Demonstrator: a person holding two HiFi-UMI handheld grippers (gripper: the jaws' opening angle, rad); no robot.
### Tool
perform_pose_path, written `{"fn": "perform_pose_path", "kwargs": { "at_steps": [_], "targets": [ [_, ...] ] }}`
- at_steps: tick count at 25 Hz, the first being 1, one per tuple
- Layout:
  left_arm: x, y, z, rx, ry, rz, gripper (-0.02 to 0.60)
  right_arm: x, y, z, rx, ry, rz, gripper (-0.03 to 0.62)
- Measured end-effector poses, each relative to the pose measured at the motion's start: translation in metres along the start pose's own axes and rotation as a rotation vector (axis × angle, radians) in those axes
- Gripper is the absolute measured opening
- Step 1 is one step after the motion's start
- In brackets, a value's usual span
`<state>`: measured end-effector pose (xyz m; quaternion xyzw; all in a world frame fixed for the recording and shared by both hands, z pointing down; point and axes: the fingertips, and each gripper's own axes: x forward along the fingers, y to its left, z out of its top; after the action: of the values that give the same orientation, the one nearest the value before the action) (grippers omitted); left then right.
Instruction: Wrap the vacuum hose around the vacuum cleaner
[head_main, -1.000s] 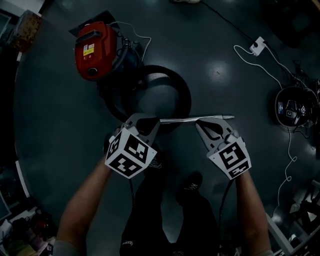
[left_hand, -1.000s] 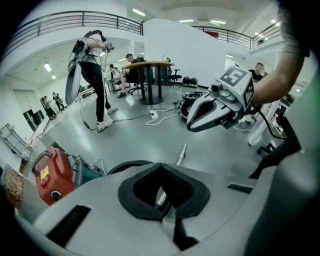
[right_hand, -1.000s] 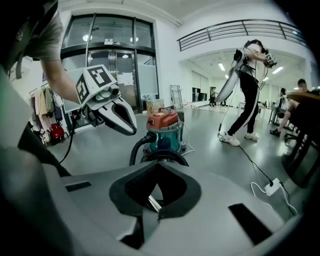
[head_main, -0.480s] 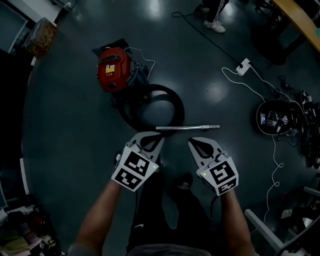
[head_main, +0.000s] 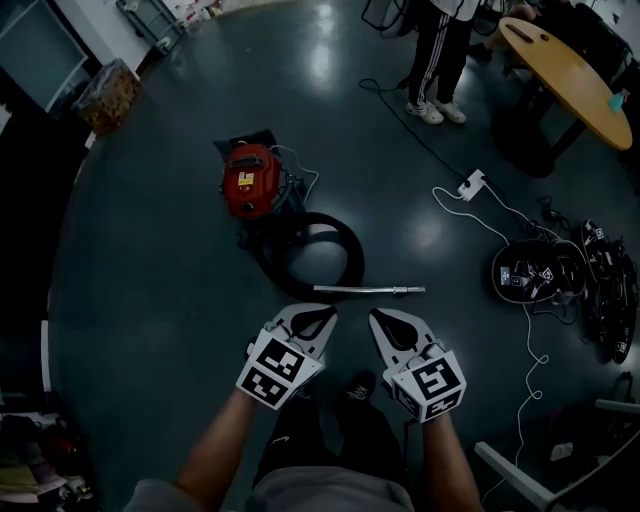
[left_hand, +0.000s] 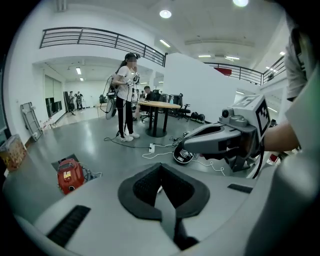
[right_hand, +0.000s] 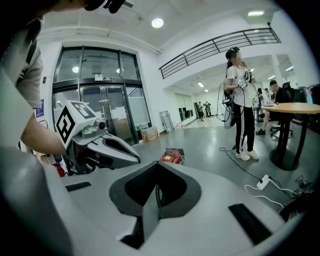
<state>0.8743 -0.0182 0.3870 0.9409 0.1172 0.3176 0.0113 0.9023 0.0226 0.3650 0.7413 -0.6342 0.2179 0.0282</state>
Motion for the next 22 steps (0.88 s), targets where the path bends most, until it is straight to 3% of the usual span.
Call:
{"fn": "perform_pose_path", "kwargs": {
  "at_steps": [4, 15, 22],
  "targets": [
    [-0.039, -0.011, 0.017, 0.036, -0.028, 0.001, 0.008, -0.014, 0.031, 0.032, 0.015, -0.034, 0.006, 0.005],
    [-0.152, 0.003, 0.067, 0.046, -0.219, -0.024, 0.008, -0.02, 0.121, 0.111, 0.012, -0.148, -0.091, 0.005],
    [-0.205, 0.015, 0.091, 0.054, -0.309, -0.029, 0.008, -0.021, 0.169, 0.152, -0.043, -0.225, -0.144, 0.005]
  ]
}}
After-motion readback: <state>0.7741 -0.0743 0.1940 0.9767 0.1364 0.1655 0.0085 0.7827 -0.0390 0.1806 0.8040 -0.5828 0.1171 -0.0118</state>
